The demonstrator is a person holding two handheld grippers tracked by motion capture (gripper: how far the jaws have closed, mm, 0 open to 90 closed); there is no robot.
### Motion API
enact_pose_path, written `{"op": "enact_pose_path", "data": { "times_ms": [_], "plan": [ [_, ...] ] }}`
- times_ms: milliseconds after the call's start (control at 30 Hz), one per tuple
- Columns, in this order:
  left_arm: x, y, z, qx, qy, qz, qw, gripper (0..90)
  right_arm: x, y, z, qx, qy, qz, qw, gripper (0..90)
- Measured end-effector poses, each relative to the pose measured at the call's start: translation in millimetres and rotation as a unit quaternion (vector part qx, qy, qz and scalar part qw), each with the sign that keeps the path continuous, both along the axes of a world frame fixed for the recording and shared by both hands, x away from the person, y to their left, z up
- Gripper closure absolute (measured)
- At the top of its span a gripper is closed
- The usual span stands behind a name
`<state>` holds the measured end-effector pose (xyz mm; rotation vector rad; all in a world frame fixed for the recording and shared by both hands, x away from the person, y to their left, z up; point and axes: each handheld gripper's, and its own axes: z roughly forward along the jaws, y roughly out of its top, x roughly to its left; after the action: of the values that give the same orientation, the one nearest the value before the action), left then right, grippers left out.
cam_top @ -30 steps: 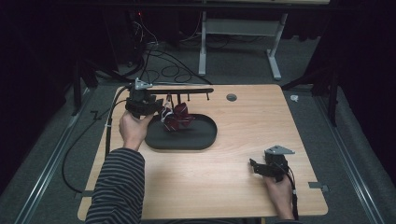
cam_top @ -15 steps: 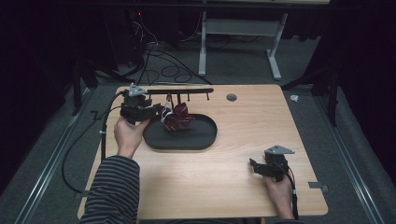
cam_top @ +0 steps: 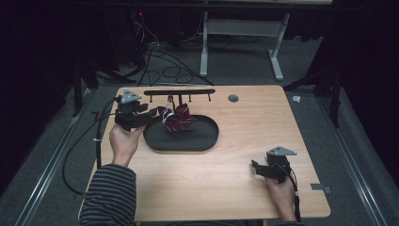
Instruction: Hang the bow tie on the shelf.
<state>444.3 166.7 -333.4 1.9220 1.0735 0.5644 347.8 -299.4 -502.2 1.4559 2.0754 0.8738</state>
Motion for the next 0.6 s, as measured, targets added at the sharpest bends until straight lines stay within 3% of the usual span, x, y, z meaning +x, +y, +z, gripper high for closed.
{"op": "enact_pose_path", "data": {
  "times_ms": [200,600],
  "plan": [
    [-4.7,2.2,-2.8,0.006,0.003,-0.001,1.0,57.4,0.0,0.0,0.0,0.0,0.0,0.0,1.0,28.5],
    [-15.8,13.2,-10.4,-0.012,0.004,0.004,0.9999,56.9,0.0,0.1,0.0,0.0,0.0,0.0,1.0,28.5]
  ]
}}
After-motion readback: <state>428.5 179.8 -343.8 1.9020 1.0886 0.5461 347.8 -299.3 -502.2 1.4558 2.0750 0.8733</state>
